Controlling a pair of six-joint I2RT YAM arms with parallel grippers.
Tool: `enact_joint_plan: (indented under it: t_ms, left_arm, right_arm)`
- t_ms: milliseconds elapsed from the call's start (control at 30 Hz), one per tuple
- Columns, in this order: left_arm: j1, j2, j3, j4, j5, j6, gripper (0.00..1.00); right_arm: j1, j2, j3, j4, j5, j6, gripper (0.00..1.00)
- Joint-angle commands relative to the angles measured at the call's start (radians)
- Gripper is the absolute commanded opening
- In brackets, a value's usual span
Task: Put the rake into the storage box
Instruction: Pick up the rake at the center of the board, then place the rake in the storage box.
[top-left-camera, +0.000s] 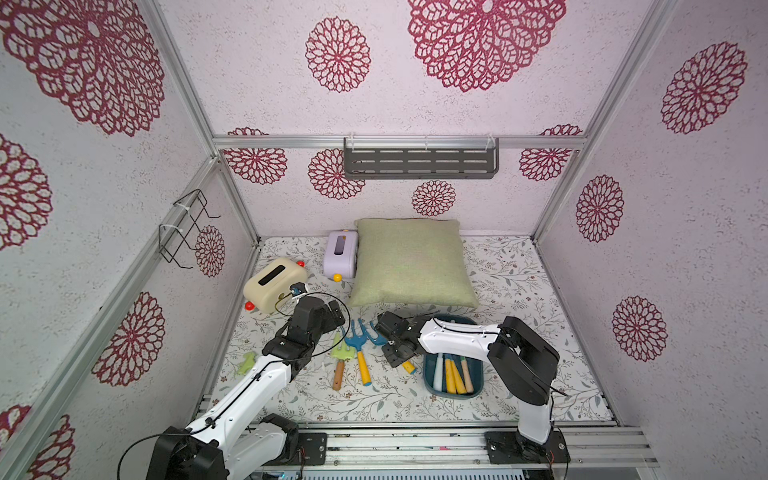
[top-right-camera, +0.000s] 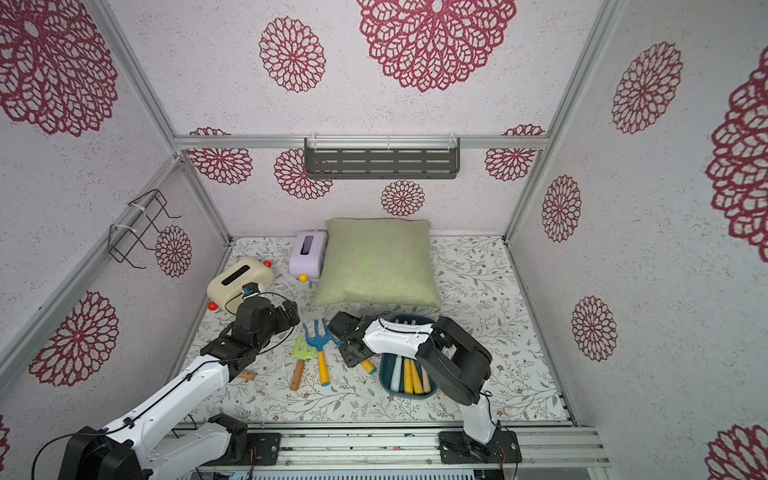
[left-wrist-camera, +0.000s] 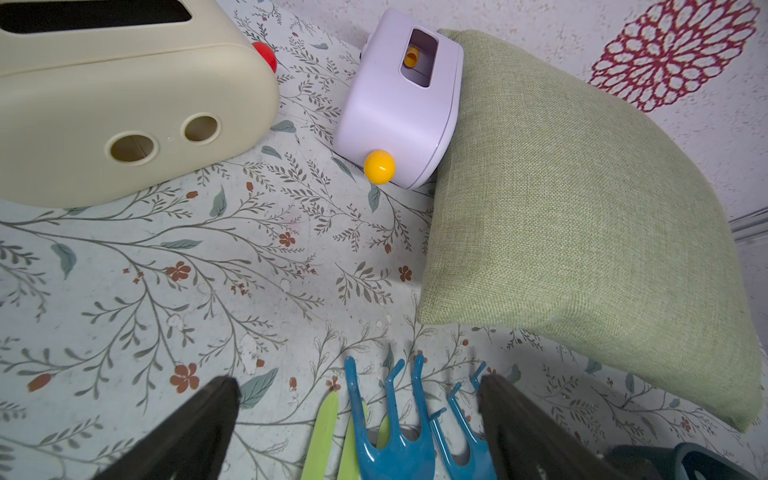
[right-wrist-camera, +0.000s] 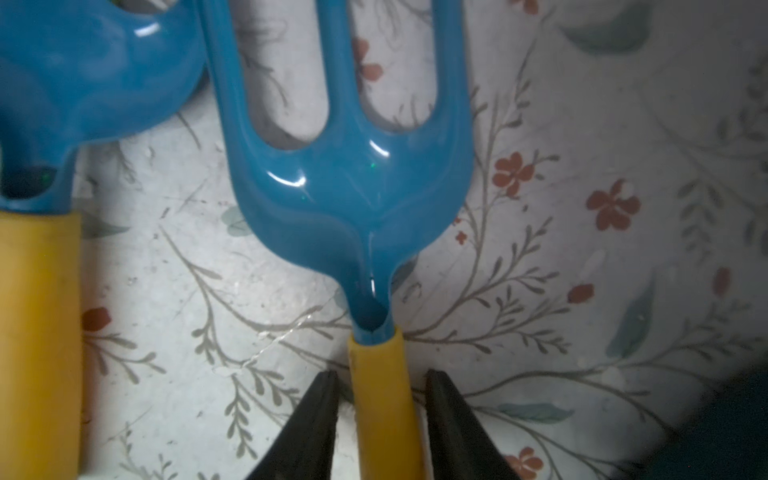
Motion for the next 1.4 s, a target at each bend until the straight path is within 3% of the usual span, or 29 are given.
enact_joint_plan:
  t_ms: [0, 267, 400, 667, 1000, 1200, 1367]
  left_arm:
    - [0.009, -0.008, -0.007, 0.023, -0.007, 0.015, 0.97]
    - [0.009, -0.013, -0.011, 0.025, -0.003, 0.013, 0.97]
    - [0.01, -0.031, -0.017, 0.025, -0.007, 0.014, 0.97]
    - [0.009, -0.059, -0.028, 0.029, -0.014, 0.013, 0.97]
    - [0.009, -0.056, -0.03, 0.031, -0.006, 0.011, 0.97]
    - [0.01, -0.048, -0.029, 0.036, 0.005, 0.011, 0.97]
    - [0.009, -0.045, -0.028, 0.039, 0.01, 0.009, 0.98]
  right_arm:
    - [0.008, 0.02, 0.02, -0.031, 0.021, -0.001, 0.37]
    - [0.017, -0.047, 0.008, -0.035, 0.036, 0.04, 0.17]
    - [0.017, -0.138, -0.03, 0.013, 0.016, 0.063, 0.12]
    - [0.015, -0.387, -0.159, 0.117, -0.037, 0.133, 0.08]
    - [-0.016, -0.759, -0.385, -0.058, 0.067, 0.367, 0.08]
    - [-0.103, -0.995, -0.58, -0.108, 0.056, 0.505, 0.06]
    - [-0.195, -1.068, -0.672, -0.102, 0.033, 0.507, 0.06]
